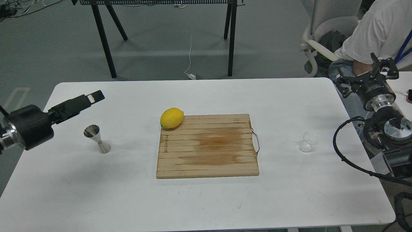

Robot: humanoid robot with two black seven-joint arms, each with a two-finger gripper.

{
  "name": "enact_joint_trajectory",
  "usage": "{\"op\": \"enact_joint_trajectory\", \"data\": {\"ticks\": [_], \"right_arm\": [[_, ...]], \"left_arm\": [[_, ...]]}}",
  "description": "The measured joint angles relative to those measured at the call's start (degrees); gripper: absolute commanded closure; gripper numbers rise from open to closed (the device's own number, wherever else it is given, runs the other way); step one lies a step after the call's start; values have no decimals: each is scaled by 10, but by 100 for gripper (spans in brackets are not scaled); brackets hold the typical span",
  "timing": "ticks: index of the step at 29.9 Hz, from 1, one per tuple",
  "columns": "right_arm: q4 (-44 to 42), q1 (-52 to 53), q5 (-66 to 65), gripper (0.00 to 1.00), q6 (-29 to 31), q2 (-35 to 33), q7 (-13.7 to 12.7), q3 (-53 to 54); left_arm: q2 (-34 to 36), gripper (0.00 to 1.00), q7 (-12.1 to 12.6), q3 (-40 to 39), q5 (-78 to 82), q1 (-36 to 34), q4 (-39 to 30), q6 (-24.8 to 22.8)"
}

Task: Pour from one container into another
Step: 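Move the left gripper down toward the metal jigger, then close the left gripper around the metal jigger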

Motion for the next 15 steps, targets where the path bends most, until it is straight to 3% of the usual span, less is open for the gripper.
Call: {"op": "enact_joint_trajectory", "data": {"ticks": [3, 7, 15], "right_arm": [[0, -2, 0, 0, 0, -5, -1, 0], [1, -2, 0, 0, 0, -11, -2, 0], [3, -2, 0, 0, 0, -24, -4, -2]], "left_arm": [[2, 1, 1, 71, 99, 2, 13, 82], [-32, 1, 6, 143, 210, 8, 88, 177], [-157, 1, 9, 162, 259, 52, 262, 214]]}}
